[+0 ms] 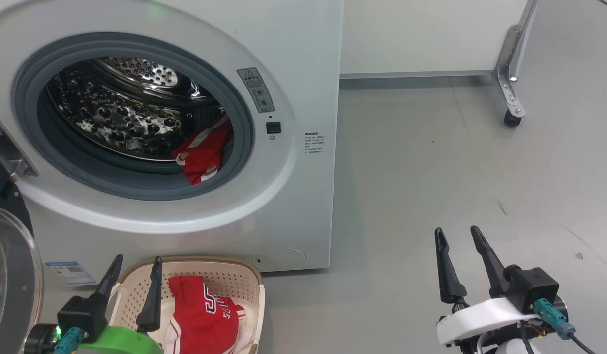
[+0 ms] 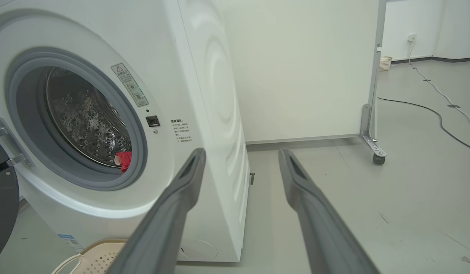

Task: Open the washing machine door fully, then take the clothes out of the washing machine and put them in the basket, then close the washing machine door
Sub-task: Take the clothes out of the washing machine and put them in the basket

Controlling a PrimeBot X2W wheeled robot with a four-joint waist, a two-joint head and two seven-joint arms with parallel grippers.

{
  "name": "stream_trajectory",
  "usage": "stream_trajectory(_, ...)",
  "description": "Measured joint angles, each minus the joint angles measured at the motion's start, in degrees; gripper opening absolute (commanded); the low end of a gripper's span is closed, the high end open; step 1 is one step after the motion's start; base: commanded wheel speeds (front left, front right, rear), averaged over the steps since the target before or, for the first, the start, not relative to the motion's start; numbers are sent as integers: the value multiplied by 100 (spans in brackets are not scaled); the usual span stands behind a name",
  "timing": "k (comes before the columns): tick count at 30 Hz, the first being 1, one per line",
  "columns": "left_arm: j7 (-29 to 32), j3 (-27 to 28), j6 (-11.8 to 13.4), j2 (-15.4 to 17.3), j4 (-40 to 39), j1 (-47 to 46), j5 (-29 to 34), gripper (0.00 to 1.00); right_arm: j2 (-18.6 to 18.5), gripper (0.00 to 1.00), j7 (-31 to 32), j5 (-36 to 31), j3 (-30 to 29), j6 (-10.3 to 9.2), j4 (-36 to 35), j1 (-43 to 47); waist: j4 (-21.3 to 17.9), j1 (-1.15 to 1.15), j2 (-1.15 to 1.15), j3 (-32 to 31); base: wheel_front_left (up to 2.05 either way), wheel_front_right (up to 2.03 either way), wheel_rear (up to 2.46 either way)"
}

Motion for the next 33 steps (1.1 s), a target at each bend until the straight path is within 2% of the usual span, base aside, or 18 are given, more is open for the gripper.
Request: stream_trajectory(33, 0, 4, -1, -29, -389, 307, 70, 100, 8, 100, 0, 0, 26, 0, -35, 26, -38, 0, 0, 16, 0, 0, 0)
